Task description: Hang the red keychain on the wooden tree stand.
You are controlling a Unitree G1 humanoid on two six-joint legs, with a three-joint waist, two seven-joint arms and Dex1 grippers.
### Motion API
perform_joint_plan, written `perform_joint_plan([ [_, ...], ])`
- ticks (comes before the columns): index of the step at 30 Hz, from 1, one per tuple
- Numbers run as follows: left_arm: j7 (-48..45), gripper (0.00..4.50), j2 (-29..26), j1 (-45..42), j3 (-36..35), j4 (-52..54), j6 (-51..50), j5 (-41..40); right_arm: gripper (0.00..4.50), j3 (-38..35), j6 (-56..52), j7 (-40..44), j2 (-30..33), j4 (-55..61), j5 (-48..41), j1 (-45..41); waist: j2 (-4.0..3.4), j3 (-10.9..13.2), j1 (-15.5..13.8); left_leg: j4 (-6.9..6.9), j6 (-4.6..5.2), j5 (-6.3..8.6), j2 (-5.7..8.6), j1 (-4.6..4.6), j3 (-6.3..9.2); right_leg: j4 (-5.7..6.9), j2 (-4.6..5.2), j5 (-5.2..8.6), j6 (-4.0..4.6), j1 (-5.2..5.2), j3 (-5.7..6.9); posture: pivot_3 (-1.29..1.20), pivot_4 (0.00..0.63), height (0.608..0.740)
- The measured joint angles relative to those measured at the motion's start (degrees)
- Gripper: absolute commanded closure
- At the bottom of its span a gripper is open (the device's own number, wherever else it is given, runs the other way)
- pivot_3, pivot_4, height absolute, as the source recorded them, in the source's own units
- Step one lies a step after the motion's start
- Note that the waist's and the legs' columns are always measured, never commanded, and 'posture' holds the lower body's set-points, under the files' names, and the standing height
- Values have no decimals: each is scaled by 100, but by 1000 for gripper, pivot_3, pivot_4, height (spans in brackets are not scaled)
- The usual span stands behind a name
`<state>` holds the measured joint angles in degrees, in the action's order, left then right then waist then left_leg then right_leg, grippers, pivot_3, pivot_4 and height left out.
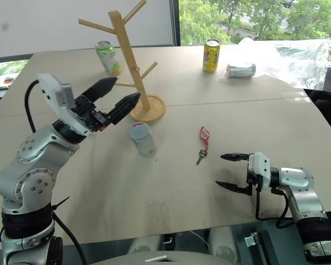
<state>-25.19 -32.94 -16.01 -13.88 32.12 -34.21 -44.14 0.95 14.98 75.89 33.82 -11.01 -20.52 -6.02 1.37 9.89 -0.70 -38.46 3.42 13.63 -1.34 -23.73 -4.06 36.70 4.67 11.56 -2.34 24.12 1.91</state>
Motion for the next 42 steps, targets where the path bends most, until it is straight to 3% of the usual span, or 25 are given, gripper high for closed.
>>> perform_joint_plan([
  [12,-347,0,-138,734,763,87,344,1035,180,4,46,-165,-33,-13,33,11,0,1,-12,1,0,1,-1,0,0,-3,0,2,3,0,-4,0,150,740],
  [42,-582,0,395,1131,1457,-927,1063,2443,180,4,-66,-433,-31,306,-22,63,-1,2,-12,2,2,1,-4,-2,1,-5,3,3,4,2,-3,0,150,740],
])
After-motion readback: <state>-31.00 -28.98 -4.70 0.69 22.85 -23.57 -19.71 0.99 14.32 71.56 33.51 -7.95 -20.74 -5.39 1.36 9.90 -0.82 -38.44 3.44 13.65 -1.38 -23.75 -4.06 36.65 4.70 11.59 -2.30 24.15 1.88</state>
